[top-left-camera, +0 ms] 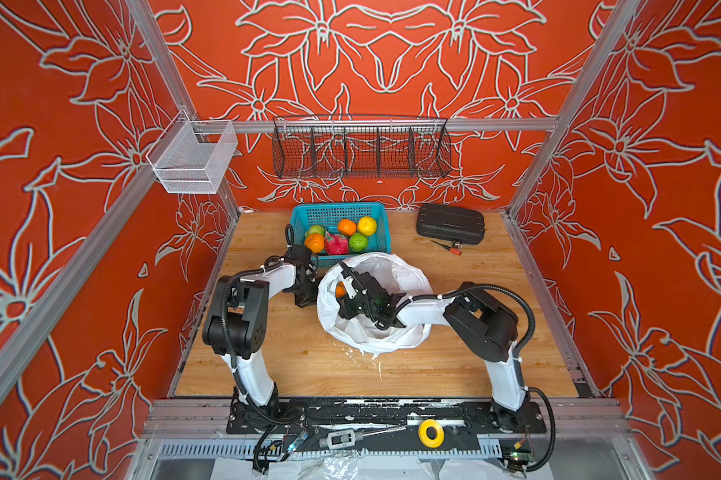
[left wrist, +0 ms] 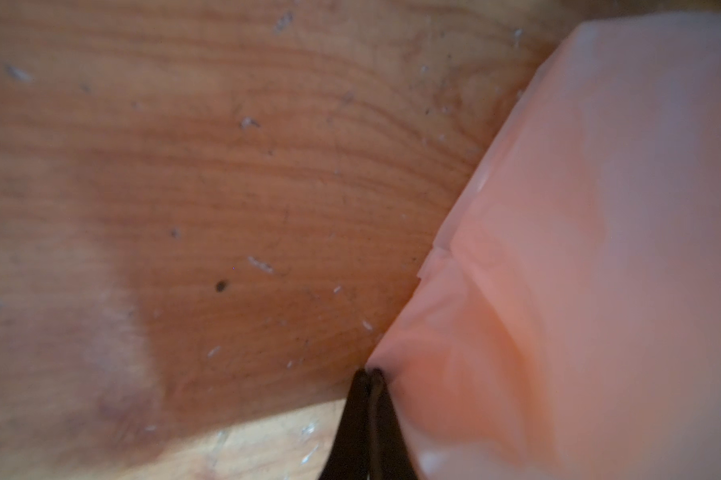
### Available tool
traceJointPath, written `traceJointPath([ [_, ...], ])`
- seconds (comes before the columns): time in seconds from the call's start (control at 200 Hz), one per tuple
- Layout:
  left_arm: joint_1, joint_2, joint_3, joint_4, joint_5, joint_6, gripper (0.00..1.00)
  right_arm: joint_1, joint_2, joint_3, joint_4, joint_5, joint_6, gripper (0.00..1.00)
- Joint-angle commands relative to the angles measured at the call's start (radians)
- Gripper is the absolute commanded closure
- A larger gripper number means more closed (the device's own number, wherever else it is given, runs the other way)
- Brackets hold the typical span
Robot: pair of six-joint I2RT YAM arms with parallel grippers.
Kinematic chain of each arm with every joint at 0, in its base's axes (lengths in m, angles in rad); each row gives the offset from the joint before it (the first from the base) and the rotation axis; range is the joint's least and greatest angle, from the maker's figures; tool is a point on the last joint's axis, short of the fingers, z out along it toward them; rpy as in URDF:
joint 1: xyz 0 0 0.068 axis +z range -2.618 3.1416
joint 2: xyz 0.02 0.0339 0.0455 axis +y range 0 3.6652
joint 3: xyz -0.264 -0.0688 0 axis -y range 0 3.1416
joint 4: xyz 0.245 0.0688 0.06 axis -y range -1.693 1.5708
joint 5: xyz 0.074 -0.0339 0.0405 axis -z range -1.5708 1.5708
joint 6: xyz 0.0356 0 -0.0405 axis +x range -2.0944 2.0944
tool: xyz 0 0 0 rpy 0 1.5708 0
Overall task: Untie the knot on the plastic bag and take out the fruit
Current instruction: 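Close the right gripper on an orange and lift it out of the bag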
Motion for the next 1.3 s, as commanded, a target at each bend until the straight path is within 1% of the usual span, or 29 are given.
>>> traceJointPath([
  [0.0,-0.006,0.002,0.006,-0.037,-0.038,0.003,1.0,0.0,-0.079,-0.057,0.016,0.04,0.016,0.56],
  [0.17,0.002,0.002,0.014,-0.046,-0.05,0.0,1.0,-0.008,-0.177,-0.15,0.007,0.078,0.002,0.59],
  [0.605,0.006,0.0,0.024,-0.055,-0.064,0.003,1.0,-0.022,-0.374,-0.335,-0.047,0.103,0.004,0.59],
  [0.776,0.008,-0.005,0.025,-0.051,-0.063,0.002,1.0,-0.023,-0.451,-0.382,-0.104,0.143,0.002,0.59],
  [0.971,0.008,-0.018,0.022,-0.048,-0.073,0.006,1.0,-0.028,-0.58,-0.436,-0.168,0.154,0.037,0.59],
  [1.111,0.008,-0.027,0.02,-0.046,-0.085,0.013,1.0,-0.046,-0.67,-0.437,-0.249,0.167,0.088,0.59],
  [1.196,0.008,-0.037,0.022,-0.046,-0.084,0.017,1.0,-0.056,-0.732,-0.442,-0.266,0.163,0.111,0.59],
  [1.291,0.008,-0.063,0.02,-0.04,-0.072,0.018,0.87,-0.064,-0.799,-0.435,-0.29,0.159,0.134,0.59],
])
